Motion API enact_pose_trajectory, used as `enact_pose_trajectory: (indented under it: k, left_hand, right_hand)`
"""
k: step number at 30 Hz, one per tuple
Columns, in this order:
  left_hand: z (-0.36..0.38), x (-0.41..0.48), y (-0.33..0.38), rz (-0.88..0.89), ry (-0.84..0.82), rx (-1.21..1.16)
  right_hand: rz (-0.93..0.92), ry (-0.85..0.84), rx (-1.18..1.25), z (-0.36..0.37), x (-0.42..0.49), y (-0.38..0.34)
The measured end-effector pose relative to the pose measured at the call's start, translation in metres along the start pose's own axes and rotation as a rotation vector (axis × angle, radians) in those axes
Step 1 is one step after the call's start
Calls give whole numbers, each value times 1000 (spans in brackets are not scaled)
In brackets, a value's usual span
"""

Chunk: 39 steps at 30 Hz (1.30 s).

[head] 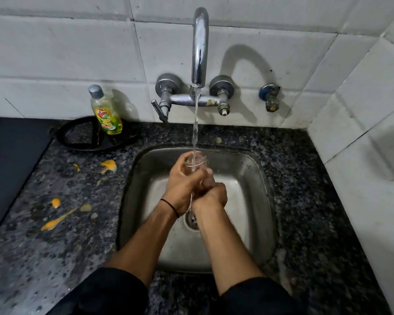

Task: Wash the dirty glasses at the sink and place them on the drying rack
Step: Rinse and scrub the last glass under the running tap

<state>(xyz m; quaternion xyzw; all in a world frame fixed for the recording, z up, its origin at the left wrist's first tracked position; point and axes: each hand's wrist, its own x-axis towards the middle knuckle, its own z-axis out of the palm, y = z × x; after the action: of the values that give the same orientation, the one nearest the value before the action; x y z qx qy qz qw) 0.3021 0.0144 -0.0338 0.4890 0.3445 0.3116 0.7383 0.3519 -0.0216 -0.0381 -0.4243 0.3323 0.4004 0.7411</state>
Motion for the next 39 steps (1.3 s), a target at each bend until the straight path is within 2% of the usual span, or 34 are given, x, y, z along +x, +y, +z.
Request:
enact_pose_trajectory:
  k: [1,3,10,14,16,18,21,23,25,28,30,32,35,37,39]
  left_hand:
    - [4,-5,2,64,-20,93]
    - [7,-12,7,182,-65,221]
    - [7,-13,13,356,-94,388]
    - [1,-14,6,426,-75,566]
    - [-4,-11,4,406,-46,601]
    - [-6,-6,8,314,-13,564]
    - [2,-1,20,152,129,444]
    - [4,3,25,34,188,503]
    - [5,8,25,-31,76,652]
    - [1,7,26,-10,-203,776]
    - [-3,5,26,74,-312,865]
    - [-6,1,24,171,-228,882]
    - [0,-15,15,230,90,759]
    - [4,-20,11,155,243,604]
    - [4,-15,13,-56,277,374]
  right_hand:
    - [-4,1,-4,-1,2,0]
    - [15,-99,-56,-3,1,-3]
    - [161,-387,8,-10,1,-8]
    - [132,-374,-123,-12,-5,2]
    - [85,-329,-245,-16,-5,5]
    - [8,-282,-392,-17,-4,10]
    - [-232,-234,-553,-17,-7,21]
    - [-406,-254,-658,-17,-10,25]
    - [-444,-263,-638,-18,-12,22]
    - [-192,-308,-291,-23,-12,14]
    - [-138,-385,-196,-26,-14,15]
    - [-157,-436,-211,-25,-13,18]
    - [-225,-492,-259,-22,-12,17]
    - [-262,-490,-314,-20,-14,12]
    - [-323,-490,-414,-19,-18,8]
